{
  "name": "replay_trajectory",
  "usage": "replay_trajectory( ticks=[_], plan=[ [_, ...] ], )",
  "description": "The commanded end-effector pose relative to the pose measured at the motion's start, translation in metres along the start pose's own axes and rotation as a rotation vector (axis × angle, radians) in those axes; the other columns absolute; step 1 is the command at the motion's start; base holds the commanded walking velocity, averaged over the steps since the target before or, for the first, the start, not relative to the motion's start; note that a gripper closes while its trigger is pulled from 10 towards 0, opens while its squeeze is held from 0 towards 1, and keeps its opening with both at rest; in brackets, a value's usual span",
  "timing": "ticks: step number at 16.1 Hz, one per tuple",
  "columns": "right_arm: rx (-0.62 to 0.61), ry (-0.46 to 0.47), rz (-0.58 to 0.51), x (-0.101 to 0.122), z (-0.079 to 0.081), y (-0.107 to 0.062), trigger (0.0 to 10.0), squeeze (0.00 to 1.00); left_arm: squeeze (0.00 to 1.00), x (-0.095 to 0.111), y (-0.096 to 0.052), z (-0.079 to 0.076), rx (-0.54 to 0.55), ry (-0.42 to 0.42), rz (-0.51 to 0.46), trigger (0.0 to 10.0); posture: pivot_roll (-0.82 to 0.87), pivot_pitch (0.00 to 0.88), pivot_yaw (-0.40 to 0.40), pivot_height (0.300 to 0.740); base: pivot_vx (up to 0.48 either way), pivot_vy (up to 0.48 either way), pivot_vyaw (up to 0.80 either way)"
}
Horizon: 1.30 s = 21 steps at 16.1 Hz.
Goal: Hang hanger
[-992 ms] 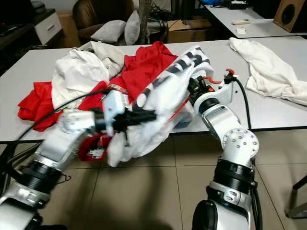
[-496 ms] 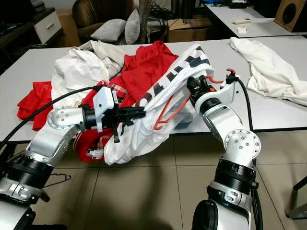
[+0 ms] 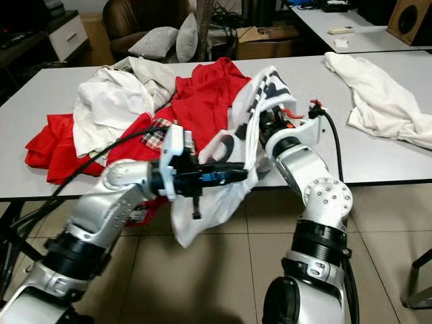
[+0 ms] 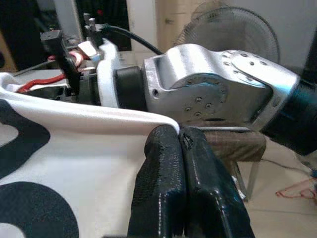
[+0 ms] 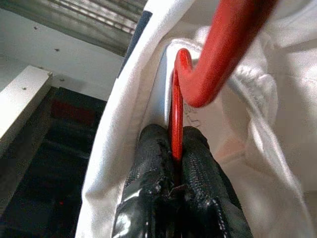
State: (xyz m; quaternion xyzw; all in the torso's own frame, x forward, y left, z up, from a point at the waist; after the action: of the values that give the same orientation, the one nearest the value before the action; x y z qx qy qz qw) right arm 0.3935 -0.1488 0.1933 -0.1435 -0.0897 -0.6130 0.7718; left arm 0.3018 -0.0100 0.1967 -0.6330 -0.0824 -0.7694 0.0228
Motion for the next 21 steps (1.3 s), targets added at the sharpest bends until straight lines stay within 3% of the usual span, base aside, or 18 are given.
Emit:
replay_trajectory(
  ticks=[1, 3, 4, 6, 8, 10, 11, 12, 13, 14, 15, 16, 17, 18, 19, 21],
  plan=[
    [0.012, -0.02, 0.035, -0.012, 0.007, 0.003, 10.0, 0.0, 0.0, 0.021, 0.002, 0.019, 0.095, 0.022, -0.074, 0.0, -0.14, 0.0, 0.05, 0.74, 0.0, 0.0, 0.0],
    [-0.005, -0.069, 0.107, -0.029, 0.0, 0.001, 10.0, 0.0, 0.0, 0.057, 0.005, 0.038, 0.18, 0.027, -0.217, 0.0, -0.14, 0.0, 0.05, 0.74, 0.0, 0.0, 0.0],
    [0.001, -0.079, 0.157, -0.039, -0.001, -0.002, 10.0, 0.0, 0.0, 0.067, 0.005, 0.045, 0.218, 0.067, -0.235, 0.4, -0.13, 0.0, 0.054, 0.74, 0.0, 0.0, 0.0],
    [0.013, -0.096, 0.227, -0.052, -0.002, -0.008, 10.0, 0.0, 0.0, 0.069, 0.004, 0.053, 0.258, 0.127, -0.221, 0.0, -0.14, 0.0, 0.056, 0.74, 0.0, 0.0, 0.0],
    [0.038, -0.09, 0.263, -0.057, 0.0, -0.021, 10.0, 0.0, 0.0, 0.06, -0.001, 0.064, 0.33, 0.196, -0.141, 0.0, -0.14, 0.0, 0.066, 0.74, 0.0, 0.0, 0.0],
    [0.052, -0.092, 0.262, -0.053, 0.002, -0.029, 10.0, 0.0, 0.0, 0.062, -0.006, 0.069, 0.348, 0.2, -0.138, 0.0, -0.14, 0.0, 0.072, 0.74, 0.0, 0.0, 0.0],
    [0.073, -0.08, 0.261, -0.051, 0.005, -0.035, 10.0, 0.0, 0.0, 0.058, -0.007, 0.063, 0.3, 0.197, -0.11, 0.2, -0.14, 0.0, 0.077, 0.74, 0.0, 0.0, 0.0],
    [0.088, -0.075, 0.258, -0.05, 0.008, -0.039, 10.0, 0.0, 0.0, 0.045, -0.004, 0.047, 0.193, 0.184, -0.049, 1.2, -0.15, 0.0, 0.081, 0.74, 0.0, 0.0, 0.0],
    [0.086, -0.075, 0.251, -0.049, 0.008, -0.04, 10.0, 0.0, 0.0, 0.035, -0.003, 0.03, 0.102, 0.169, -0.003, 2.9, -0.15, 0.0, 0.091, 0.74, 0.0, 0.0, 0.0],
    [0.079, -0.072, 0.238, -0.047, 0.007, -0.04, 10.0, 0.0, 0.0, 0.028, -0.004, 0.02, 0.06, 0.157, 0.026, 4.2, -0.15, 0.0, 0.093, 0.74, 0.0, 0.0, 0.0],
    [0.07, -0.069, 0.232, -0.045, 0.005, -0.04, 10.0, 0.0, 0.0, 0.023, -0.006, 0.022, 0.083, 0.154, 0.052, 4.6, -0.15, 0.0, 0.095, 0.74, 0.0, 0.0, 0.0],
    [0.071, -0.063, 0.231, -0.045, 0.005, -0.04, 10.0, 0.0, 0.0, 0.019, -0.009, 0.03, 0.132, 0.179, 0.082, 10.0, -0.15, 0.0, 0.094, 0.74, 0.0, 0.0, 0.0],
    [0.069, -0.062, 0.234, -0.046, 0.005, -0.041, 10.0, 0.0, 0.0, 0.022, -0.009, 0.03, 0.134, 0.157, 0.062, 10.0, -0.16, 0.0, 0.093, 0.74, 0.0, 0.0, 0.0],
    [0.059, -0.064, 0.24, -0.047, 0.003, -0.042, 10.0, 0.0, 0.0, 0.034, -0.007, 0.02, 0.078, 0.098, -0.004, 10.0, -0.15, 0.0, 0.091, 0.74, 0.0, 0.0, 0.0],
    [0.042, -0.067, 0.241, -0.047, -0.001, -0.043, 10.0, 0.0, 1.0, 0.038, -0.006, 0.003, -0.004, 0.086, -0.006, 10.0, -0.15, 0.0, 0.088, 0.74, 0.0, 0.0, 0.0],
    [0.032, -0.077, 0.237, -0.045, -0.004, -0.042, 10.0, 0.0, 1.0, 0.028, -0.01, -0.005, -0.053, 0.096, 0.062, 10.0, -0.15, 0.0, 0.087, 0.74, 0.0, 0.0, 0.0]
  ],
)
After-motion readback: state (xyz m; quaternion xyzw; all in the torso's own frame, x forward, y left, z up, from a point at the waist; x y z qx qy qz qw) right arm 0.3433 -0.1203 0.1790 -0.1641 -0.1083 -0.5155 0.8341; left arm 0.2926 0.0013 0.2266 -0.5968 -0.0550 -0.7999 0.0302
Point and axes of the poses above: a point about 5 cm out from each wrist's last joint towards the gripper, its own y axis pointing out of the wrist towards the gripper, its own x axis along the axis of the wrist's last joint, z = x × y, the point moved 5 cm from there along y, pointing out of the wrist towards the gripper, and after that the axes turned 7 degrees about y, right-handed, at the moved point
